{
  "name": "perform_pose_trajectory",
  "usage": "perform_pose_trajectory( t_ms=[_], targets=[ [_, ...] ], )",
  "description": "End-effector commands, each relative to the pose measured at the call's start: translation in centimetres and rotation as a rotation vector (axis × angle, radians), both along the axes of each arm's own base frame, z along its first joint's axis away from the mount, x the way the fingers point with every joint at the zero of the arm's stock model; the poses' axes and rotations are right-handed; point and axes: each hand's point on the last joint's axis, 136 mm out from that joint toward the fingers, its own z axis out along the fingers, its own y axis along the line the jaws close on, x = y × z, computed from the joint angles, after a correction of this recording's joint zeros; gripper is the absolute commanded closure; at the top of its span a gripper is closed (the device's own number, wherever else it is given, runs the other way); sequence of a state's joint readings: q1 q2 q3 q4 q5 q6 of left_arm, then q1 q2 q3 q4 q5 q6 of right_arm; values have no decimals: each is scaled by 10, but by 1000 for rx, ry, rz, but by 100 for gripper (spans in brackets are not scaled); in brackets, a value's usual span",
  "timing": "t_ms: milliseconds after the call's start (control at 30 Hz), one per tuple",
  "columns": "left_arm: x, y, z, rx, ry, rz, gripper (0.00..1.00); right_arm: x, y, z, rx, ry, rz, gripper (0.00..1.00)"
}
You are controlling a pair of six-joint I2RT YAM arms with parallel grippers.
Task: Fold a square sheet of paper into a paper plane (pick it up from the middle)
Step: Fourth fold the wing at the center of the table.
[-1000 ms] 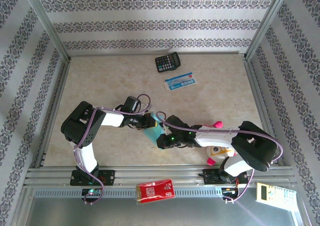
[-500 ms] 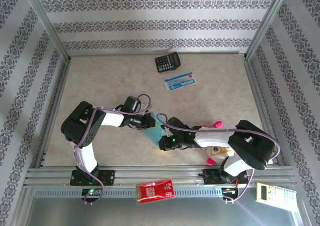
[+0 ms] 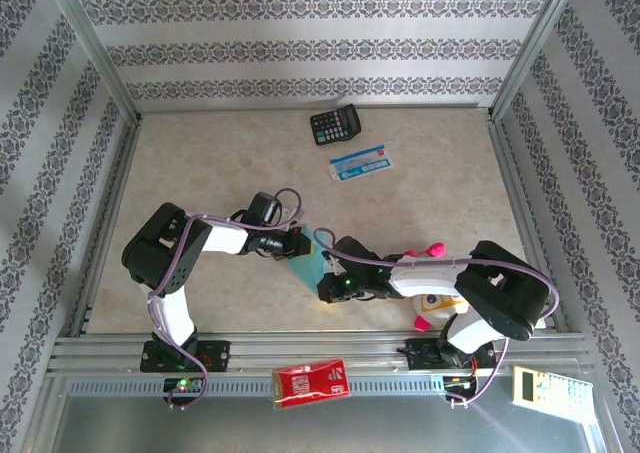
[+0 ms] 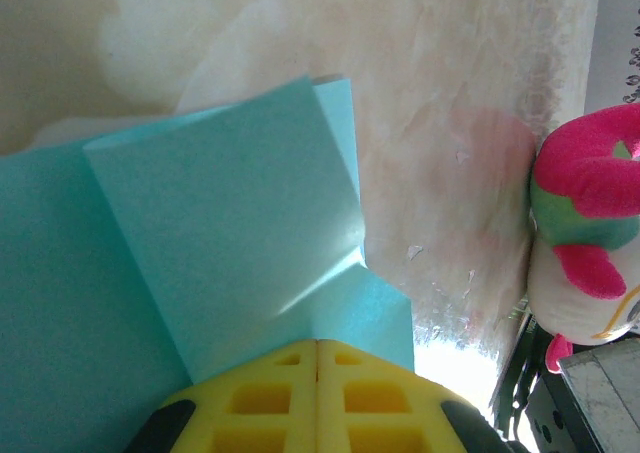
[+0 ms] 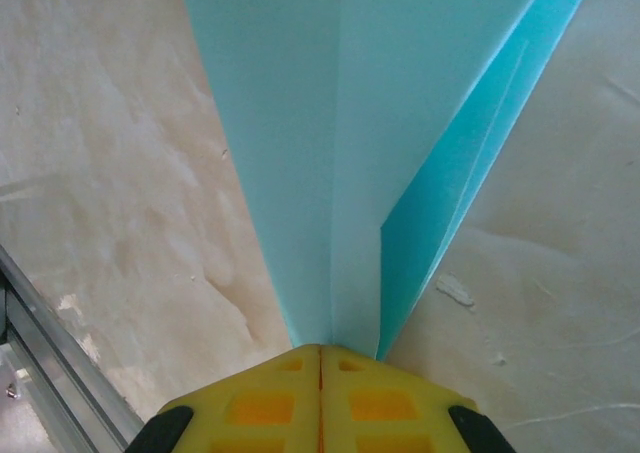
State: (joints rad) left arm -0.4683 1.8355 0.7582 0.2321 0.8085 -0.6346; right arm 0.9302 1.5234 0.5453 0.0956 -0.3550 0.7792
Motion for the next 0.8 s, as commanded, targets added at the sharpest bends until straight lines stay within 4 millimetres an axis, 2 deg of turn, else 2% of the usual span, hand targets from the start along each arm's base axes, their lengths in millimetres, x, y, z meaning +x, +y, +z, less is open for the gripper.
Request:
perform_pose_trajectory(
  t_ms=[0, 167, 367, 433, 767],
  targets=[
    [-17, 36, -54, 206, 115, 62, 92, -22, -23, -28, -125, 70, -9, 92],
    [-16, 37, -55, 218, 117, 67, 92, -26, -27, -24, -150, 59, -4, 93],
    [-17, 38, -57, 221, 124, 68, 92, -13, -13, 11, -76, -8, -5, 92],
    [-17, 38, -57, 220, 124, 69, 92, -13, -10, 17, -56, -11, -1, 92],
    [-16, 36, -55, 215, 123, 66, 92, -12, -3, 16, -36, 0, 9, 92]
  ],
)
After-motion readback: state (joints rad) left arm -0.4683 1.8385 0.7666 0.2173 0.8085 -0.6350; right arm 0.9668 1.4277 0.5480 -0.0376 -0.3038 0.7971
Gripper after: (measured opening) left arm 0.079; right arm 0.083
